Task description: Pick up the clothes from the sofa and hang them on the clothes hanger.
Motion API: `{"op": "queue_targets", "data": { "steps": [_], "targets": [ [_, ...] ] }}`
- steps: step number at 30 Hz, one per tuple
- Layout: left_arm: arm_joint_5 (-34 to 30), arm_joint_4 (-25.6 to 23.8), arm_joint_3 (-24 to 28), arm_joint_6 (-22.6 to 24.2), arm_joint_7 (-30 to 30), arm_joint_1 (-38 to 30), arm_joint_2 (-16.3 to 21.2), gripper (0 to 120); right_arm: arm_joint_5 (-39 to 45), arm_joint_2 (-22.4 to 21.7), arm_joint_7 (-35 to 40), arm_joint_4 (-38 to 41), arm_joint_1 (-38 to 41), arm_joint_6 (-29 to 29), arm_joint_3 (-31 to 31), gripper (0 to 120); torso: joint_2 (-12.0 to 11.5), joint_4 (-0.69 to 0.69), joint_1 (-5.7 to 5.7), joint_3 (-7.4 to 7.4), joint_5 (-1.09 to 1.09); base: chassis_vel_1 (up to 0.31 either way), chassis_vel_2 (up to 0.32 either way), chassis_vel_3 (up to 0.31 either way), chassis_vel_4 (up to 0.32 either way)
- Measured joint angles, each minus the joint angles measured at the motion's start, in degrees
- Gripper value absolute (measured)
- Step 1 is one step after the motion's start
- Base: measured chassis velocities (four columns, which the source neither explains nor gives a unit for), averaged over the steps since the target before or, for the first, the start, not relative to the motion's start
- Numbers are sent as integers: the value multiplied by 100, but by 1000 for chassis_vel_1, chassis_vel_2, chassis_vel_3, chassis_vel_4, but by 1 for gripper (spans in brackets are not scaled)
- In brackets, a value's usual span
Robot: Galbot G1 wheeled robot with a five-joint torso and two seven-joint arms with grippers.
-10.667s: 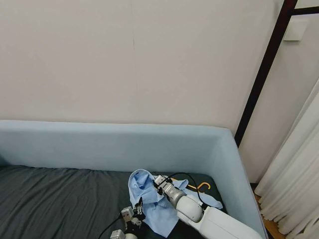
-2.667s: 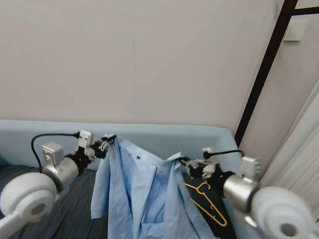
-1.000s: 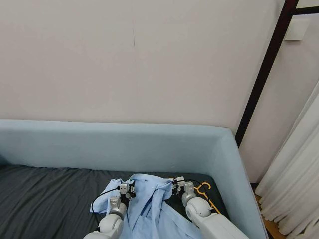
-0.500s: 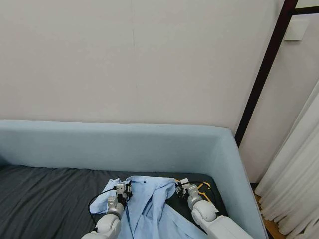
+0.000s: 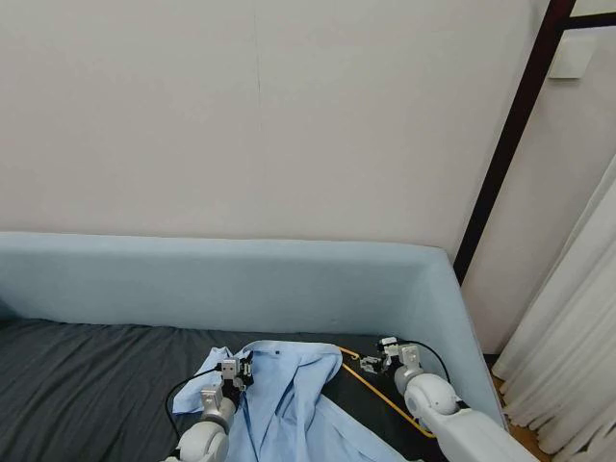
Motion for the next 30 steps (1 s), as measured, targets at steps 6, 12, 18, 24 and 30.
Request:
{"op": "queue_targets", "data": {
  "steps": [6,12,18,24,30],
  "targets": [
    [97,-135,-35,-6,-1,88,39,0,-171,23,-240,-491,105,-217,93,100,0,0,0,0,0,0,0,0,0],
    [199,-264,-59,-56,19,198,81,0,-510,162,-549,-1201,209,-151,187,100,0,0,0,0,0,0,0,0,0],
    [223,-325,-137,-72,39,233,73,0,-658,229,-735,-1518,289,-70,155,100,0,1,0,0,-1,0,0,0,0],
    [243,-443,-107,-72,41,277,84,0,-815,270,-963,-1989,436,48,109,100,0,0,0,1,-1,0,0,0,0],
    [257,-473,-92,-82,41,306,90,0,-824,308,-1124,-2223,481,60,201,100,0,0,0,0,-1,0,0,0,0]
  ]
}}
